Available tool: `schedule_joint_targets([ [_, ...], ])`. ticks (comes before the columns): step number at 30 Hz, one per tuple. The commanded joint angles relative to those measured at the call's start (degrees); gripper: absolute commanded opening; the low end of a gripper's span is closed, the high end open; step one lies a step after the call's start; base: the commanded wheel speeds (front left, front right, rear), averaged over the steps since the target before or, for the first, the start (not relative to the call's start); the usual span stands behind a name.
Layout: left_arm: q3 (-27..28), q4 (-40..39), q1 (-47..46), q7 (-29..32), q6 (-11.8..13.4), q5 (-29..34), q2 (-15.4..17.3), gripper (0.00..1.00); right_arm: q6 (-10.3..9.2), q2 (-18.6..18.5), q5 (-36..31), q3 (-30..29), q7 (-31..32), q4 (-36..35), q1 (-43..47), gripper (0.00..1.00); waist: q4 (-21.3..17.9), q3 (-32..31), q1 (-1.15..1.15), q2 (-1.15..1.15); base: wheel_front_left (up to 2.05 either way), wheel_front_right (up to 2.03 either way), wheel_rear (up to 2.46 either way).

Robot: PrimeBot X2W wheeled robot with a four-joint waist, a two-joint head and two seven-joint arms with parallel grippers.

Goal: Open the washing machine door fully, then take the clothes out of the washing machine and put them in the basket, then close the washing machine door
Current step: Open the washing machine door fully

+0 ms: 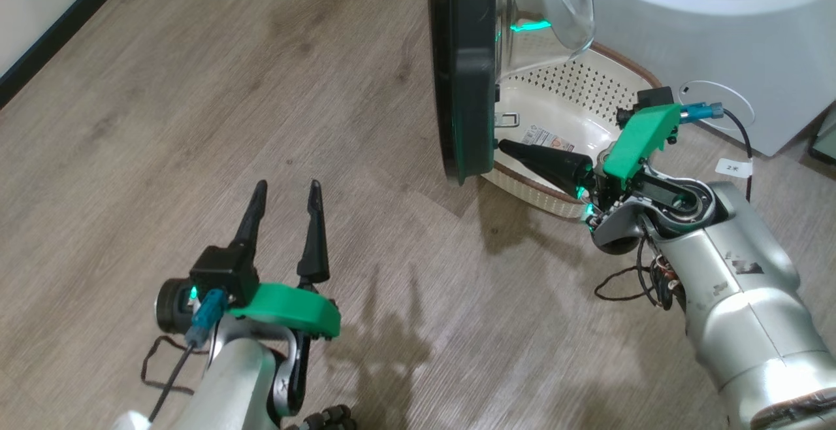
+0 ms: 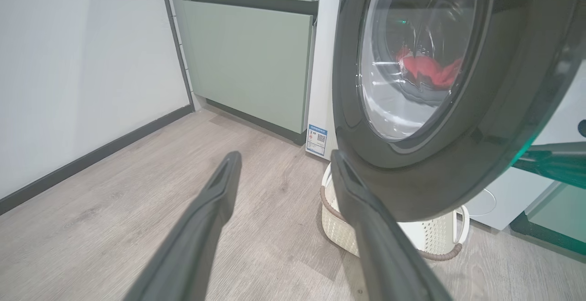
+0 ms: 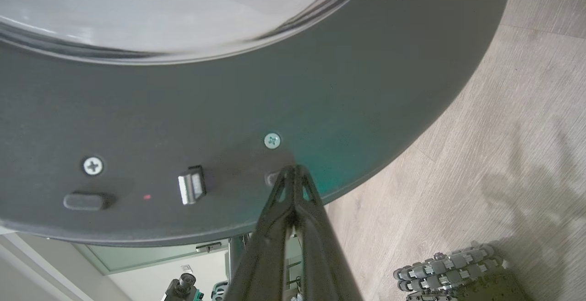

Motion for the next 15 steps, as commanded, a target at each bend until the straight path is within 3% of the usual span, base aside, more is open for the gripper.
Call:
schedule_joint_targets([
  [1,1.4,-1.92,-1.26,-0.38,0.64,-0.37,0.91,1.0,-0.02,1.93,0.12,0.96,-0.66,-2.23,-1.28,0.0,0.0,0.01,0.0,0.0,0.0,0.0,0.0],
  [7,1.13,-1.53,-0.98,-0.38,1.04,0.13,0.91,1.0,-0.02,2.37,0.72,0.5,-2.28,-3.69,0.24,0.0,-0.17,-1.28,0.0,0.0,0.0,0.0,0.0],
  [13,1.72,0.65,-0.89,-0.38,-1.17,2.12,0.91,1.0,-0.02,0.96,1.06,-1.56,-4.85,-5.74,3.93,0.0,-0.94,-4.58,0.0,0.0,0.0,0.0,0.0],
  [14,1.91,1.26,-0.97,-0.38,-1.73,2.62,0.91,1.0,-0.02,0.63,1.16,-2.02,-5.35,-6.2,4.86,0.07,-1.17,-5.33,0.0,0.0,0.0,0.0,0.0],
  [15,2.14,1.94,-1.07,-0.38,-2.3,3.16,0.91,1.0,-0.02,0.29,1.21,-2.53,-6.05,-6.65,5.92,0.26,-1.45,-6.35,0.0,0.0,0.0,0.0,0.0],
])
